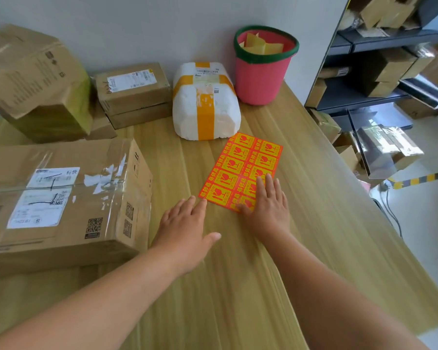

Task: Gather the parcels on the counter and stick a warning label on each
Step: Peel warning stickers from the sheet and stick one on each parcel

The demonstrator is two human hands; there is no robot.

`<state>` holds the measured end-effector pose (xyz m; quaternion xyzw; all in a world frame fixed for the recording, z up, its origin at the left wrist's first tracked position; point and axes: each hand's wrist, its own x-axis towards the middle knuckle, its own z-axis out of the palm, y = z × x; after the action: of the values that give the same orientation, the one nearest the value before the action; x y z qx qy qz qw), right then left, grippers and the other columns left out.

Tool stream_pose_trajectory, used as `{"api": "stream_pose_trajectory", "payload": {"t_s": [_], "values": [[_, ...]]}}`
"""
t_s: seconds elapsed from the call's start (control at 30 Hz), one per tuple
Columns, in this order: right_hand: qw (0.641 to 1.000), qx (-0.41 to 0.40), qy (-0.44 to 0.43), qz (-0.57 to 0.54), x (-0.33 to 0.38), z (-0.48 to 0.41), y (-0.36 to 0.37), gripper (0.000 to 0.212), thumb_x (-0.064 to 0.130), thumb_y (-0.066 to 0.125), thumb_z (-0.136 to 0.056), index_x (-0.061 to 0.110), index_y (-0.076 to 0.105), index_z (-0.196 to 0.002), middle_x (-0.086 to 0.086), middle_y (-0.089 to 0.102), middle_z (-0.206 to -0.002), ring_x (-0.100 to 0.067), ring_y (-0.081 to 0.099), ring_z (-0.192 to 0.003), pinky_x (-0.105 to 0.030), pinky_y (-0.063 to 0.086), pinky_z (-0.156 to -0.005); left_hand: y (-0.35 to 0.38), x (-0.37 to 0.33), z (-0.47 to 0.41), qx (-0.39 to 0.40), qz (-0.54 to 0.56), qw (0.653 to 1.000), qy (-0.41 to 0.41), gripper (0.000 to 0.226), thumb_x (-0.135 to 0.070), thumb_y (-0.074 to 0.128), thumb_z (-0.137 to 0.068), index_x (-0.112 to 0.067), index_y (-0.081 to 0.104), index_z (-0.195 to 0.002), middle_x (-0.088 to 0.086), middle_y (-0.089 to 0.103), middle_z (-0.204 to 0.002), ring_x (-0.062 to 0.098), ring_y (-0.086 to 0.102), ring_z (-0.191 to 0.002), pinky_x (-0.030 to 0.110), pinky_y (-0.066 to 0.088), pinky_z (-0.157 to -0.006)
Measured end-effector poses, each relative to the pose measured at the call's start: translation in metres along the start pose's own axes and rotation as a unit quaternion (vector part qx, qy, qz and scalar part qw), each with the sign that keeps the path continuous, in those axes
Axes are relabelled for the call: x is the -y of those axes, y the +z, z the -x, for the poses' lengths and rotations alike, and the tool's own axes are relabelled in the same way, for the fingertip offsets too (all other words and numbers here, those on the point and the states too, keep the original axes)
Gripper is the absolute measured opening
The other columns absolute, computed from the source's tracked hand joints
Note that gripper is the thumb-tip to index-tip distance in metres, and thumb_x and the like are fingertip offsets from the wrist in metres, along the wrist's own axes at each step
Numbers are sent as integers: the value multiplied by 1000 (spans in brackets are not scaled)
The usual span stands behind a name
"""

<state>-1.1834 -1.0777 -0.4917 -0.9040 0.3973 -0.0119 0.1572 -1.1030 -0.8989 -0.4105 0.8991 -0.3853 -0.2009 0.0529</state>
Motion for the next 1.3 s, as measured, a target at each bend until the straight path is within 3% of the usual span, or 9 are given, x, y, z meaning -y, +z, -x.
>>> {"api": "stream_pose_trajectory", "payload": {"t_s": [0.1, 0.37, 0.53, 0.63, 0.73, 1.03, 1.13, 1.2, 1.3], "values": [[998, 61, -30, 18, -3, -5, 9, 84, 67, 38, -88, 23, 6, -152, 2, -3, -160, -18, -11, -145, -36, -2, -116, 12, 3, -4, 3, 2, 1000, -6, 81, -59, 41, -90, -21, 4, -151, 4, 4, -159, 20, 3, -146, 37, 5, -116], [995, -32, -29, -93, -3, 27, 13, 45, 40, 52, -94, 24, 51, -136, 5, 44, -145, -16, 25, -142, -26, 16, -112, 17, 9, -8, 10, 140, 988, -64, 82, -55, 48, -89, -16, 12, -150, 7, 20, -156, 21, 21, -142, 33, 20, -113], [980, -51, -56, -183, 8, 62, -12, 40, 33, 60, -91, 21, 58, -129, 2, 55, -137, -14, 40, -134, -22, 29, -104, -10, 2, -12, 1, 481, 857, -184, 87, -45, 64, -84, -17, 15, -150, 5, 31, -152, 22, 34, -136, 33, 26, -107], [975, -44, -80, -201, 17, 80, -30, 40, 32, 62, -90, 19, 60, -128, 1, 57, -134, -16, 49, -127, -20, 33, -100, -28, 0, -8, 13, 563, 808, -175, 48, -23, 70, -82, -15, 52, -126, 4, 60, -124, 21, 54, -113, 35, 42, -96], [974, -14, -96, -206, 30, 96, -54, 47, 42, 60, -89, 20, 58, -130, 3, 56, -134, -15, 50, -123, -22, 36, -98, -46, -5, 6, -11, 556, 822, -125, 14, -4, 65, -83, -17, 62, -86, 2, 69, -88, 20, 61, -89, 31, 49, -75], [947, -26, -252, -195, 100, 94, -174, 43, 20, 54, -93, 23, 50, -136, 3, 34, -152, -19, 14, -144, -37, 13, -116, -123, -10, 44, 14, 289, 956, 50, 21, -4, 68, -78, -23, 60, -73, -1, 65, -74, 18, 61, -75, 32, 49, -72], [951, 6, -277, -137, 116, 97, -198, 21, 21, 52, -94, 22, 63, -112, 5, 56, -130, -17, 24, -139, -34, 7, -113, -149, -9, 63, 0, 282, 958, 48, 24, -7, 70, -75, -29, 60, -75, -2, 66, -79, 18, 63, -82, 37, 54, -76], [949, 14, -272, -160, 125, 102, -211, 11, 20, 54, -92, 16, 64, -92, 2, 66, -97, -15, 51, -108, -32, 21, -108, -163, -2, 77, -49, 331, 942, 28, 27, -7, 74, -72, -27, 59, -81, 2, 67, -81, 21, 65, -82, 41, 55, -75], [937, 25, -211, -277, 138, 111, -227, 12, 17, 58, -91, 14, 63, -81, 1, 60, -72, -12, 52, -69, -31, 42, -72, -175, 14, 101, -50, 475, 878, -15, 43, -15, 82, -63, -25, 56, -97, 8, 71, -89, 25, 69, -83, 46, 56, -77]]}}
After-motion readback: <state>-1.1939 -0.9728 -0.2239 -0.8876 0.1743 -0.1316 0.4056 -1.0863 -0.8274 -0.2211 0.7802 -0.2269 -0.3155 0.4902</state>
